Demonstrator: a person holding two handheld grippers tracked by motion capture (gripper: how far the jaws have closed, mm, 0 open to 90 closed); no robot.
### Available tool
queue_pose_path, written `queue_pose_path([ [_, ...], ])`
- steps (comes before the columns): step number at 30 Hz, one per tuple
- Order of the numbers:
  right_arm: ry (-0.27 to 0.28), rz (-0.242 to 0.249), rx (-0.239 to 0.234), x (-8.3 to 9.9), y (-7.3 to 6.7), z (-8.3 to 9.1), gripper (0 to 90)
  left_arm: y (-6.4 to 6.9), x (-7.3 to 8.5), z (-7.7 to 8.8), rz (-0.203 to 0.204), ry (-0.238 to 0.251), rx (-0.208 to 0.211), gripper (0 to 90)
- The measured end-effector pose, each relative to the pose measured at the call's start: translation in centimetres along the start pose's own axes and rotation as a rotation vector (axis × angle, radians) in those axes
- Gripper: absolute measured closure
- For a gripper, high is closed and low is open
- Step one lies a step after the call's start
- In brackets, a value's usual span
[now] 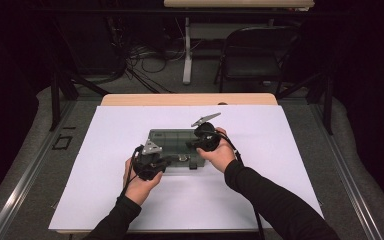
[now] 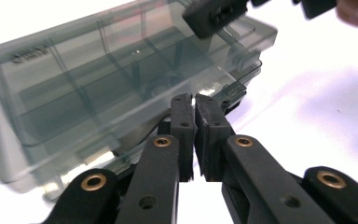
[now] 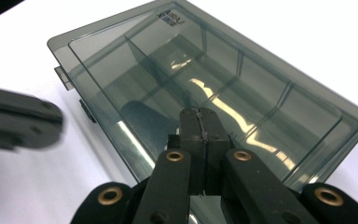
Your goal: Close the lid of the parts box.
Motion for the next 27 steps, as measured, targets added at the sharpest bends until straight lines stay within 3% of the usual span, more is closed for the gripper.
queue_pose_path([
  [5,-0.001,-0.014,-0.003,0.8,0.2,-0.3,90.0,-1.8,-0.1,0.3,0.029,0.013,-0.045,89.5],
  [7,-0.002,-0.015,-0.005,1.0,0.2,-0.4,90.0,-2.8,0.0,0.1,0.029,0.007,-0.078,89.7],
  [12,0.005,-0.025,-0.004,1.7,0.4,-0.8,90.0,-4.6,0.7,-0.6,0.072,-0.016,-0.108,89.8],
  [19,0.010,-0.012,0.003,2.0,0.3,-1.1,90.0,-5.3,1.6,-1.6,0.064,-0.056,-0.129,89.7],
  [27,0.038,-0.024,-0.003,2.4,0.3,-1.1,90.0,-5.3,1.7,-1.7,0.073,-0.046,-0.118,89.7],
])
Point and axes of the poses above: each handheld gripper's, and its own axes: z roughly backward along the jaws, x roughly out of its underside, y roughly to its right, the point moved 7 cm from there along -z, roughly forward along the jaws, and after that the axes turned 11 degrees about -x, right-handed, at the moved point
